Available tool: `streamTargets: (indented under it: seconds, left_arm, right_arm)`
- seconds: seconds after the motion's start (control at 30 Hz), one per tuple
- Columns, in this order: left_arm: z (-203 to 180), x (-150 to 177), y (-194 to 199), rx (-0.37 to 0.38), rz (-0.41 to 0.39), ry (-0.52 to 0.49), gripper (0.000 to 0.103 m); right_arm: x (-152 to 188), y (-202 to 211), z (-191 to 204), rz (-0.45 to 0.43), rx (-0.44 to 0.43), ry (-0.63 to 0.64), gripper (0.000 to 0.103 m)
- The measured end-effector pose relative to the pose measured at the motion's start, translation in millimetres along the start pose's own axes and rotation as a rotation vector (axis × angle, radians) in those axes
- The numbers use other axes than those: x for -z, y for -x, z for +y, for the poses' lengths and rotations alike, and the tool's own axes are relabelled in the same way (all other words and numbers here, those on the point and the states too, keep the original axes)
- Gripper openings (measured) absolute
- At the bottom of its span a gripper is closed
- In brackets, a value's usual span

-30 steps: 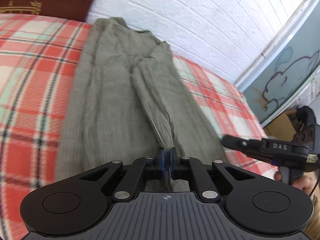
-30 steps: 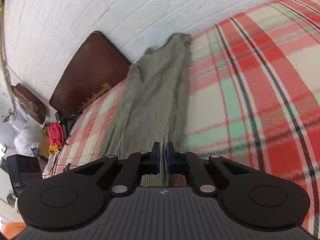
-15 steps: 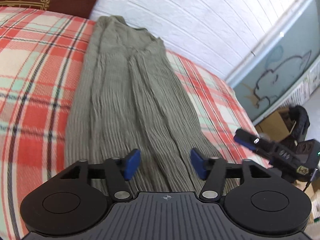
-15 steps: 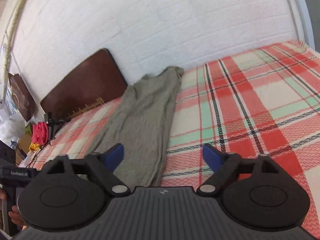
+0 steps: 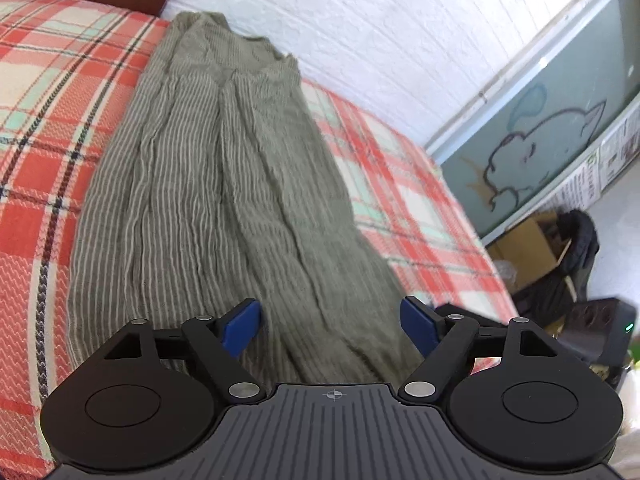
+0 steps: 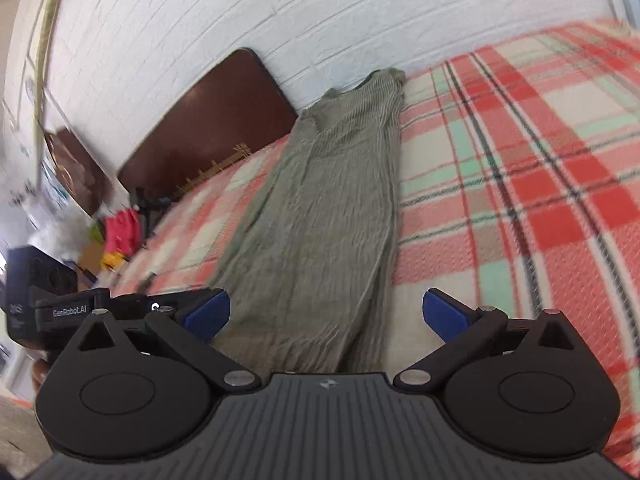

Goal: Fold clothes

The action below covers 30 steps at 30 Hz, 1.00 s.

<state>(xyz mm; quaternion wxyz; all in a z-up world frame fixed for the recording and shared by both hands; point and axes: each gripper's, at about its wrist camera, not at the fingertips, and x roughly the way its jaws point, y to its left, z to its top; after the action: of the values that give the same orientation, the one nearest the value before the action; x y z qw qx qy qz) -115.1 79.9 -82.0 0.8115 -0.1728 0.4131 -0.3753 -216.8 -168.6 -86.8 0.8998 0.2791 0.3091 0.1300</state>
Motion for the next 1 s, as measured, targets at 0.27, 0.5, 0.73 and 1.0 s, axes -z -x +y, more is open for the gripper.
streamTargets:
  seconds: [0.27, 0.5, 0.73, 1.0]
  left_arm:
    - [1, 2, -14, -0.012, 0.026, -0.009, 0.079]
    - [-3, 5, -20, -0.116, 0.039, -0.084, 0.020]
    - [-10, -5, 7, -0.093, -0.013, -0.104, 0.004]
    - [-6, 3, 2, -0.174, 0.085, -0.158, 0.037]
  right_arm:
    - [-4, -10, 2, 0.061, 0.141, -0.007, 0.071]
    - [0, -15, 6, 0.109, 0.131, 0.020, 0.036]
    - [-9, -5, 25, 0.106, 0.101, 0.078, 0.007]
    - [-3, -13, 11, 0.206, 0.096, 0.002, 0.014]
